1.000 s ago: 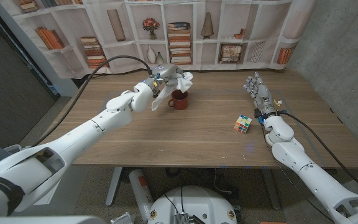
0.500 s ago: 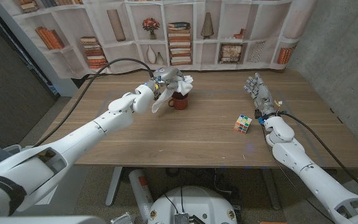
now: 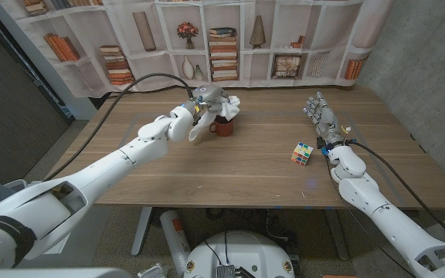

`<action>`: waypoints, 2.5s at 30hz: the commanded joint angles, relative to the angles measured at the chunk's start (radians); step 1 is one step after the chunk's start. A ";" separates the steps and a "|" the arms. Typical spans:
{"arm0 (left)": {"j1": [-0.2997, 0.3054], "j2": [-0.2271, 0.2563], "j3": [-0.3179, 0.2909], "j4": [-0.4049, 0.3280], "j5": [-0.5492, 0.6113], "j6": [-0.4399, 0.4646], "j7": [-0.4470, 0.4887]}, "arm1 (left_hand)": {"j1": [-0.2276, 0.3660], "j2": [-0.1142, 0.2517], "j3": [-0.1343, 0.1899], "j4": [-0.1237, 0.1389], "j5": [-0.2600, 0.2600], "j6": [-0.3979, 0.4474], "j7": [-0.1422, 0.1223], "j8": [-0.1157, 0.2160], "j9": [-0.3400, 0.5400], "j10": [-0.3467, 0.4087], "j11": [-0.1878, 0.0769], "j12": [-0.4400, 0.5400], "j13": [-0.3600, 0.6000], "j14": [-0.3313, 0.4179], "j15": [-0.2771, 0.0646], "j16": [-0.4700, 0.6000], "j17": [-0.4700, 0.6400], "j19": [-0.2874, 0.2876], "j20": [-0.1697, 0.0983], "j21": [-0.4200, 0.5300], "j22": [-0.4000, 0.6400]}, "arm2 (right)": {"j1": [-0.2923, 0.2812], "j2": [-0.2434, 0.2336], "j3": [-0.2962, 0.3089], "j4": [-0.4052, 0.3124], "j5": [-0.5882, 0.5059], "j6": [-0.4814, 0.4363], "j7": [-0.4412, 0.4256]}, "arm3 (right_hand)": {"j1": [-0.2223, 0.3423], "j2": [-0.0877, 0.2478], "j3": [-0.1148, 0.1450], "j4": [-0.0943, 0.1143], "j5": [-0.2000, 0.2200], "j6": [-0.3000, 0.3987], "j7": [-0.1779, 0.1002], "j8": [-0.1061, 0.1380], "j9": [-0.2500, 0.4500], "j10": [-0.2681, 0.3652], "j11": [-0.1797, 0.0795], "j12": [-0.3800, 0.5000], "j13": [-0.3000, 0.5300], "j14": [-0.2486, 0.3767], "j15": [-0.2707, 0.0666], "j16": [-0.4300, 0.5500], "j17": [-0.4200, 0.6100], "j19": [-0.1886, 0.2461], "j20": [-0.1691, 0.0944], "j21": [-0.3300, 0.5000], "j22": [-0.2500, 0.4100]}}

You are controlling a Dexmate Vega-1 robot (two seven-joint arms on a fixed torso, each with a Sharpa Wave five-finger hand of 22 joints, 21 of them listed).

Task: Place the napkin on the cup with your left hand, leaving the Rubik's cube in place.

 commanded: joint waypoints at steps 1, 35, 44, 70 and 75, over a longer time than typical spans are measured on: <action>-0.030 -0.023 0.036 0.035 0.018 0.012 -0.022 | 0.000 0.006 -0.006 0.000 0.005 0.001 -0.009 0.008 -0.001 0.003 -0.011 -0.001 0.004 0.000 -0.086 -0.004 0.003 -0.004 -0.025 0.007 0.002 | 0.006 0.006 0.001 0.022 0.008 0.009 0.011 | -0.002 0.008 0.000 -0.005 -0.003 0.009 0.002 0.002 0.005 0.006 -0.006 -0.004 0.003 0.010 -0.002 -0.002 0.006 0.012 -0.001 -0.001 0.002; -0.076 -0.085 0.134 0.142 0.058 0.031 -0.039 | -0.033 -0.002 -0.014 0.014 0.004 0.015 -0.060 0.008 -0.020 0.019 -0.031 -0.018 -0.019 0.004 -0.083 -0.026 -0.013 -0.028 -0.016 0.006 0.002 | 0.016 0.009 0.004 0.056 0.020 0.014 0.032 | -0.002 0.008 -0.001 -0.007 -0.003 0.009 0.003 0.002 0.005 0.005 -0.006 -0.004 0.003 0.010 -0.002 -0.002 0.006 0.013 0.000 -0.004 0.002; -0.086 -0.091 0.152 0.152 0.065 0.039 -0.052 | -0.045 -0.006 -0.017 0.018 0.004 0.022 -0.071 0.010 -0.026 0.026 -0.035 -0.021 -0.025 0.004 -0.079 -0.032 -0.016 -0.036 -0.009 0.005 0.002 | 0.019 0.011 0.002 0.064 0.022 0.013 0.037 | -0.002 0.009 -0.002 -0.007 -0.003 0.008 0.004 0.001 0.005 0.004 -0.005 -0.005 0.003 0.009 -0.001 -0.003 0.006 0.014 -0.001 -0.005 0.002; -0.020 -0.012 0.113 -0.007 0.088 0.148 -0.118 | -0.278 -0.112 -0.109 0.118 0.007 -0.010 -0.107 -0.004 -0.054 -0.017 -0.036 -0.042 -0.076 -0.054 -0.064 -0.080 -0.072 -0.070 0.027 -0.027 -0.002 | 0.024 0.001 -0.005 0.036 0.017 -0.007 0.037 | -0.002 0.010 -0.003 -0.009 -0.003 0.009 -0.002 0.001 0.005 0.006 -0.007 -0.004 0.003 0.012 -0.001 -0.002 0.006 0.015 0.000 -0.006 0.003; -0.006 -0.003 0.101 -0.025 0.089 0.160 -0.118 | -0.294 -0.120 -0.116 0.125 0.009 -0.014 -0.110 -0.006 -0.056 -0.020 -0.036 -0.042 -0.079 -0.053 -0.064 -0.078 -0.073 -0.067 0.031 -0.030 -0.002 | 0.026 -0.001 -0.008 0.029 0.014 -0.013 0.035 | -0.002 0.011 -0.002 -0.009 -0.003 0.010 -0.002 0.002 0.005 0.006 -0.007 -0.004 0.003 0.012 -0.001 -0.002 0.006 0.016 0.000 -0.006 0.003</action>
